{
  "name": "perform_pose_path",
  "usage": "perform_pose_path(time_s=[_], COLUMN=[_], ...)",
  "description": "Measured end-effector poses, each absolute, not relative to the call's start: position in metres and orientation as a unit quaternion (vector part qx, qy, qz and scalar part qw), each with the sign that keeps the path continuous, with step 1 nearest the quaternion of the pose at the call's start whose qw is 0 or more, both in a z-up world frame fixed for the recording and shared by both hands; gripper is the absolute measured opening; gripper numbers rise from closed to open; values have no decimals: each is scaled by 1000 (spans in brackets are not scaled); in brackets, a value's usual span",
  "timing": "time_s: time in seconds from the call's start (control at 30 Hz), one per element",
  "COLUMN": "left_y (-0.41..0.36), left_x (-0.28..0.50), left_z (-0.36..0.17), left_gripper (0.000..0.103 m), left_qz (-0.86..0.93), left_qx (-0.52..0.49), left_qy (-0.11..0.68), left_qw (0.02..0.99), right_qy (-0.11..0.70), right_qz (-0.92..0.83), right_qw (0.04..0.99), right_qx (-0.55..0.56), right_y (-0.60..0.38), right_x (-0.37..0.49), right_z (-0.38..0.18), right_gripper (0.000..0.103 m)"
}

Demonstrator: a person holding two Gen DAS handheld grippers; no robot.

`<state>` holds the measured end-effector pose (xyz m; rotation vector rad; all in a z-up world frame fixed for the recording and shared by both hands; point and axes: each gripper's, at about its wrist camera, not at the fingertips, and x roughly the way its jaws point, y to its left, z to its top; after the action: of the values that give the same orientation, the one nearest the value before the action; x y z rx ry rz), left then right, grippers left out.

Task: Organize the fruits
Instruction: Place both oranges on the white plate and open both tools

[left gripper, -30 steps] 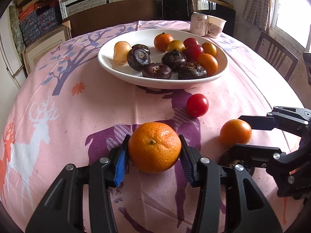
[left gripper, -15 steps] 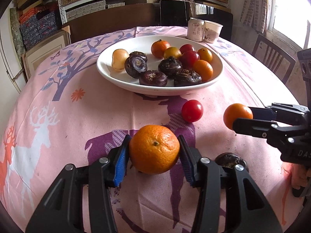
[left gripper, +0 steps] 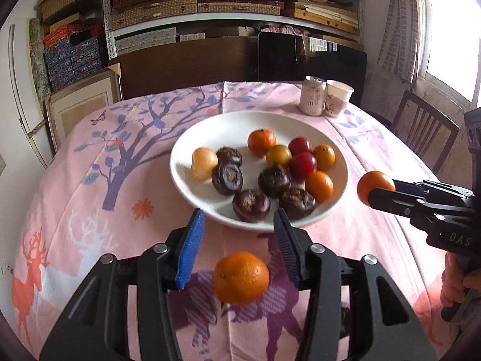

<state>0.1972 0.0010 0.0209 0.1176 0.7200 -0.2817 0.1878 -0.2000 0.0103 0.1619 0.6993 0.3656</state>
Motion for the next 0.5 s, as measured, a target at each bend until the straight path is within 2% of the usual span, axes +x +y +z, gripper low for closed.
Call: perform_pose_path(time_s=[0.13, 0.23, 0.27, 0.33, 0.5], left_y=[-10, 2, 5, 13, 17], left_x=[224, 211, 202, 186, 170], left_z=[31, 25, 20, 7, -18], left_gripper=[48, 48, 49, 60, 60], left_qz=[-125, -148, -148, -141, -166], left_qx=[67, 35, 40, 48, 36], left_qy=[337, 342, 345, 353, 383], left_qw=[931, 927, 926, 924, 908], right_qy=[325, 329, 334, 340, 335], right_qz=[158, 161, 162, 161, 168], right_qw=[928, 923, 921, 919, 920], right_qx=[84, 118, 118, 117, 112], right_y=[-197, -207, -208, -210, -205], right_x=[219, 224, 224, 224, 219], right_z=[21, 9, 5, 1, 2], right_gripper=[38, 38, 38, 38, 38])
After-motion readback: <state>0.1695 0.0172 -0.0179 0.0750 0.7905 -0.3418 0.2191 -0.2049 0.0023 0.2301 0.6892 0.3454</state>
